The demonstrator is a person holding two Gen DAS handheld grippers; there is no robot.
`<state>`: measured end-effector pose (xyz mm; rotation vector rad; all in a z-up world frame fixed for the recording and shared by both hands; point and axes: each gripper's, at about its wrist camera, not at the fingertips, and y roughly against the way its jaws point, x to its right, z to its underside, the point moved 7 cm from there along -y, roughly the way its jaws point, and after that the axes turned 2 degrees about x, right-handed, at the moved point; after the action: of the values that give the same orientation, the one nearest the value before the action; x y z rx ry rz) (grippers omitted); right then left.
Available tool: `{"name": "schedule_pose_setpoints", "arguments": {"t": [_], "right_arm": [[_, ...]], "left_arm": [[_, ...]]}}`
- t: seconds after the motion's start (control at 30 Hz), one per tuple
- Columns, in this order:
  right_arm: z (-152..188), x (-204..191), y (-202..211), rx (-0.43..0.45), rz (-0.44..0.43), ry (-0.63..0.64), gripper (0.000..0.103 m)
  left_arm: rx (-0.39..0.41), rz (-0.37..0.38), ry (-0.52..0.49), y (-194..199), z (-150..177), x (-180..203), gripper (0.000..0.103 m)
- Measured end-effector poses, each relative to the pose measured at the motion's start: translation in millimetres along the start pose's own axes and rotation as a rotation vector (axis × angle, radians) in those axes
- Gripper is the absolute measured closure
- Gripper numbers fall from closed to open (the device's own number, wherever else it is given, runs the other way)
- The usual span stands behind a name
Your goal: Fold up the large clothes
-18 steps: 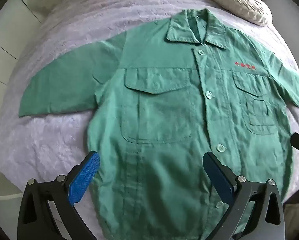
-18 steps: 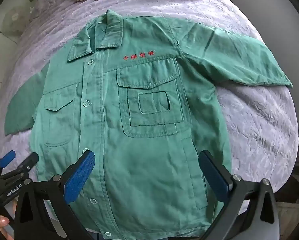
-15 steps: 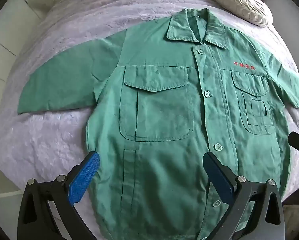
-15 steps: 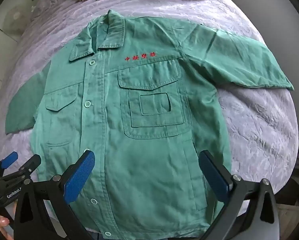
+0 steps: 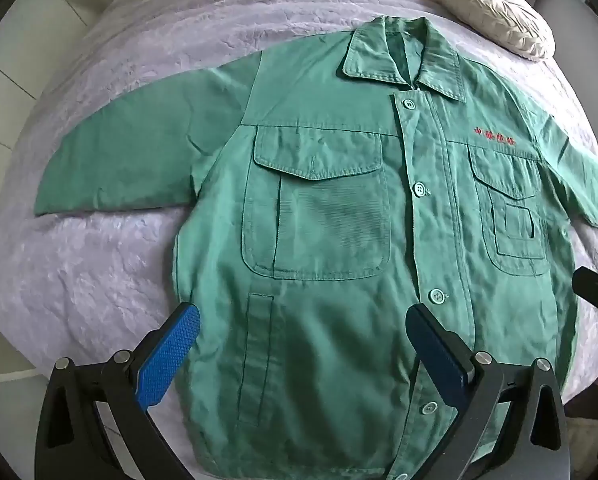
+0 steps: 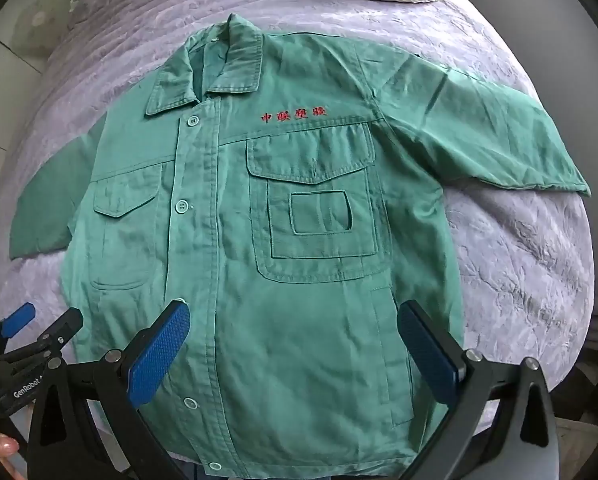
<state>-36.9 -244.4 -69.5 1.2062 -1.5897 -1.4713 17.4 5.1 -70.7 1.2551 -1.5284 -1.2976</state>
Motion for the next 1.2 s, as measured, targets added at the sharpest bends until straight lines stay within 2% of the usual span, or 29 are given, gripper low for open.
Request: {"name": "schedule_pose_setpoints", "arguments": {"t": [1.2], "right_arm": [[-3.0,-1.6,-0.6,-0.017,0.011,0.005,0.000]], "left_arm": [[-0.003,0.002,0.014,1.2,2.2,0.0,0.000]]}}
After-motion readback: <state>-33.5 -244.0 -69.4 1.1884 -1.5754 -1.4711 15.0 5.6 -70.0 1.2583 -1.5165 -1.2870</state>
